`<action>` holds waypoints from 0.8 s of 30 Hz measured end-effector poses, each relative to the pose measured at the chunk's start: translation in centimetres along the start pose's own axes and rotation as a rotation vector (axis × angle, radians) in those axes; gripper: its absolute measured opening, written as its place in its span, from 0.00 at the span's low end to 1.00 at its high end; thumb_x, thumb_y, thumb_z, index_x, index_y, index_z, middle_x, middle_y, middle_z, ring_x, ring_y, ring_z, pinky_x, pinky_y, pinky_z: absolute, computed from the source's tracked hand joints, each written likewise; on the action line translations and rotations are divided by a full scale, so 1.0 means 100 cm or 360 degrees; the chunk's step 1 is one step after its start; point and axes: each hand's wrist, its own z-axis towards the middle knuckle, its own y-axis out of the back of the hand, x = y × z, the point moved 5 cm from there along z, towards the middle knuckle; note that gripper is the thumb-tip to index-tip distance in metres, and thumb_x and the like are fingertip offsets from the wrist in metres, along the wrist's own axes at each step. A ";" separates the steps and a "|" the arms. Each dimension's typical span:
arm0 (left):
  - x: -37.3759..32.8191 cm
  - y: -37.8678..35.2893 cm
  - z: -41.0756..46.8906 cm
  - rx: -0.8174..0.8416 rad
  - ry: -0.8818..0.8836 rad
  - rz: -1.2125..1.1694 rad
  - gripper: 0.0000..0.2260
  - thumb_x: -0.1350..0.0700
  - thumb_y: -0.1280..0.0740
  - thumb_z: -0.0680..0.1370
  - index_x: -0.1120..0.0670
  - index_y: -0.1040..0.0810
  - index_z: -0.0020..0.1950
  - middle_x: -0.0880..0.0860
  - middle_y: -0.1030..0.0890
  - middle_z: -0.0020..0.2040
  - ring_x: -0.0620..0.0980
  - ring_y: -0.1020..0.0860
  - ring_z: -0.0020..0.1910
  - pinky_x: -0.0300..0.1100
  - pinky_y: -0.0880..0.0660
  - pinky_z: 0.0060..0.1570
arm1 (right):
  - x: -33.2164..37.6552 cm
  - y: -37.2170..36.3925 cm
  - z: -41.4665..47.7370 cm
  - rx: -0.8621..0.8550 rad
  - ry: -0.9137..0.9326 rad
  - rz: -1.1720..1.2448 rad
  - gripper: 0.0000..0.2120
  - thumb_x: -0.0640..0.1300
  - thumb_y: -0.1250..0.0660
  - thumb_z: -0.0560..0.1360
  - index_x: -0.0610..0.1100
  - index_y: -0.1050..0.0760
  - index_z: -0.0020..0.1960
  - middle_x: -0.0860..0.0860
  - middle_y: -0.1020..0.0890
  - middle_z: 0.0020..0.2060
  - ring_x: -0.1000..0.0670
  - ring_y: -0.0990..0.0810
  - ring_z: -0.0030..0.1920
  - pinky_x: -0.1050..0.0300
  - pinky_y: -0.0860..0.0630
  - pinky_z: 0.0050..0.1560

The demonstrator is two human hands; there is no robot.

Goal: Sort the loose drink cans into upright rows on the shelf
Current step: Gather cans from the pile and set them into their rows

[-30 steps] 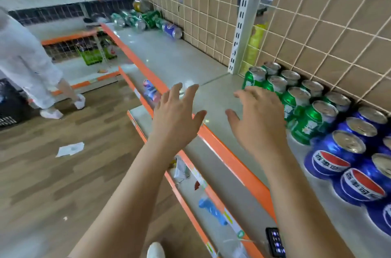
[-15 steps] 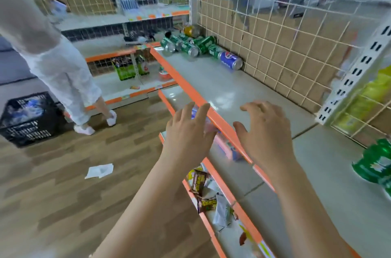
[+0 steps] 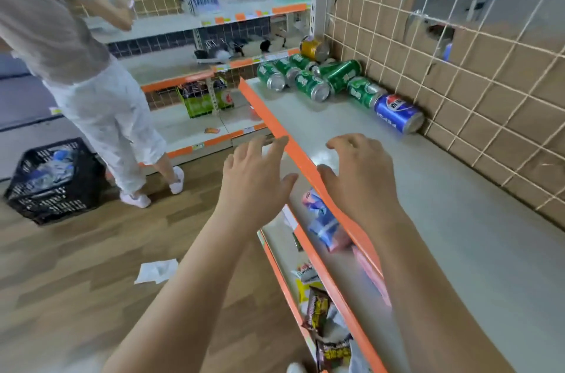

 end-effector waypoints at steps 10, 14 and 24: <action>0.101 -0.013 0.136 0.0078 0.0109 0.0146 0.25 0.44 0.39 0.78 0.47 0.40 0.73 0.54 0.41 0.74 0.58 0.40 0.70 0.53 0.39 0.65 | 0.036 -0.089 0.141 0.0128 -0.0011 -0.0015 0.21 0.49 0.34 0.74 0.44 0.28 0.65 0.43 0.26 0.63 0.39 0.30 0.62 0.45 0.36 0.63; 0.146 -0.024 0.197 0.0091 0.0087 0.0198 0.24 0.45 0.40 0.78 0.49 0.39 0.72 0.57 0.39 0.72 0.60 0.37 0.68 0.54 0.35 0.62 | 0.045 -0.121 0.188 0.0109 -0.0137 -0.0076 0.21 0.49 0.34 0.74 0.44 0.29 0.65 0.42 0.26 0.62 0.39 0.30 0.63 0.46 0.36 0.62; 0.223 -0.053 0.321 0.0274 -0.0038 0.0046 0.24 0.46 0.40 0.78 0.49 0.40 0.72 0.57 0.37 0.70 0.62 0.34 0.65 0.53 0.32 0.57 | 0.051 -0.172 0.272 0.0216 -0.0517 -0.0292 0.19 0.49 0.36 0.75 0.44 0.29 0.64 0.43 0.27 0.61 0.40 0.32 0.62 0.47 0.35 0.58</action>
